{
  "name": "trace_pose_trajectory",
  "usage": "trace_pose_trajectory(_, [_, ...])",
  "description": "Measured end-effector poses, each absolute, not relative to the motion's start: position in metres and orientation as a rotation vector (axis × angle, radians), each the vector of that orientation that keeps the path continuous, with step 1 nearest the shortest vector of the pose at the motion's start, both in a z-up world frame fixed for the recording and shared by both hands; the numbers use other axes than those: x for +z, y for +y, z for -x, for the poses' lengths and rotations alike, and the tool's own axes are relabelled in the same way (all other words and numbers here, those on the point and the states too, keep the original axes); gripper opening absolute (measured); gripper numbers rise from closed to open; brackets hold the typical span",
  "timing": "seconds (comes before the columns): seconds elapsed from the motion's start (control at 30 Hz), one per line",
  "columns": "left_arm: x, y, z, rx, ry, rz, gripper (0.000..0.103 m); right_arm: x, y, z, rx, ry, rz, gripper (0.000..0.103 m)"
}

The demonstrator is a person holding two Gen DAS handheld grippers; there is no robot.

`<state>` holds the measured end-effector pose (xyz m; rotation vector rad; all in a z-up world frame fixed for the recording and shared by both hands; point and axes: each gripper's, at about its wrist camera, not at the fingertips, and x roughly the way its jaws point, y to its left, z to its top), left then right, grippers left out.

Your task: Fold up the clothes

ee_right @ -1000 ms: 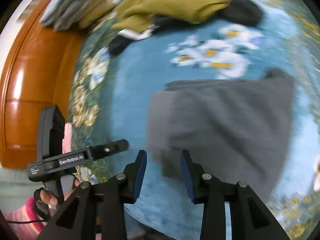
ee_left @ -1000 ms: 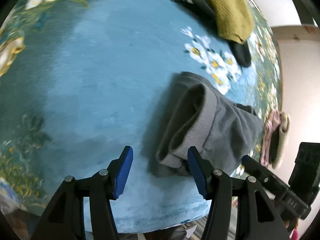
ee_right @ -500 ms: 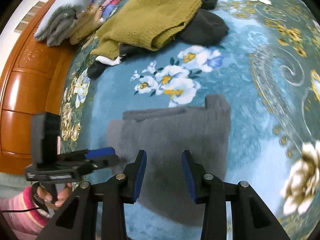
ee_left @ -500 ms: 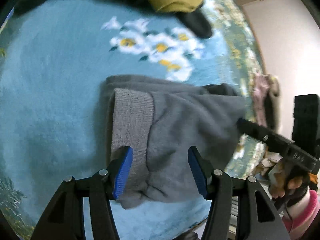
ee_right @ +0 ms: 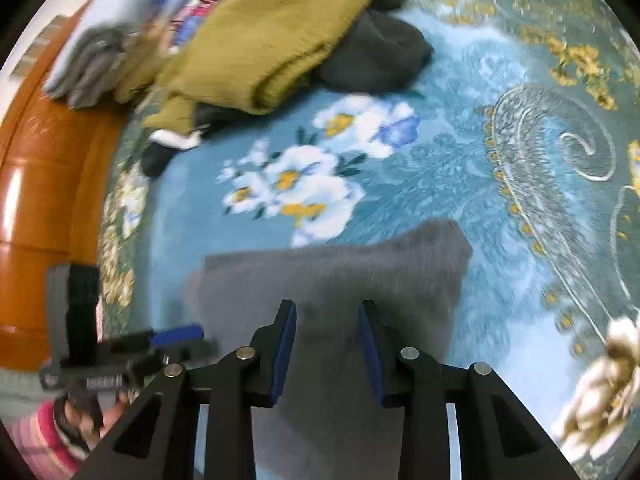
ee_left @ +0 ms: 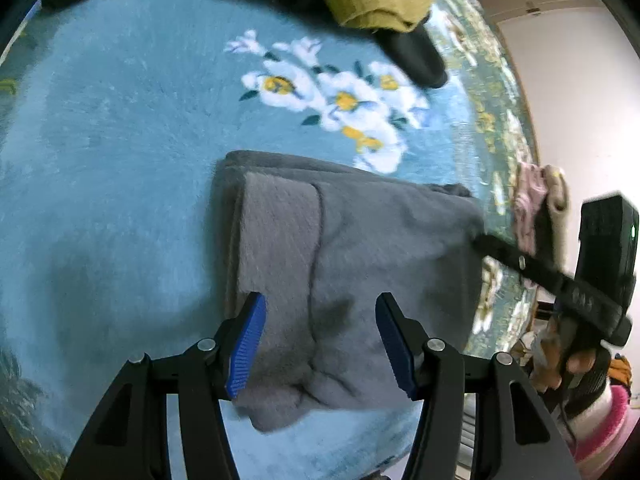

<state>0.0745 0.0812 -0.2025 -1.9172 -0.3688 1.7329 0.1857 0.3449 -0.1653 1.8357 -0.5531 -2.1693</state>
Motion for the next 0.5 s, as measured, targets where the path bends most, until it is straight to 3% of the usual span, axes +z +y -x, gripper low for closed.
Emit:
trace_pose_trajectory(0.13, [-0.202, 0.083, -0.089, 1.74, -0.34, 1.921, 0.058, -0.157, 0.345, -0.227, -2.159, -0.54, -1.83, 0.037])
trace_pose_trajectory(0.5, [-0.22, 0.079, -0.087, 1.76, -0.391, 1.985, 0.058, -0.212, 0.35, -0.25, -2.154, -0.656, -1.955, 0.037])
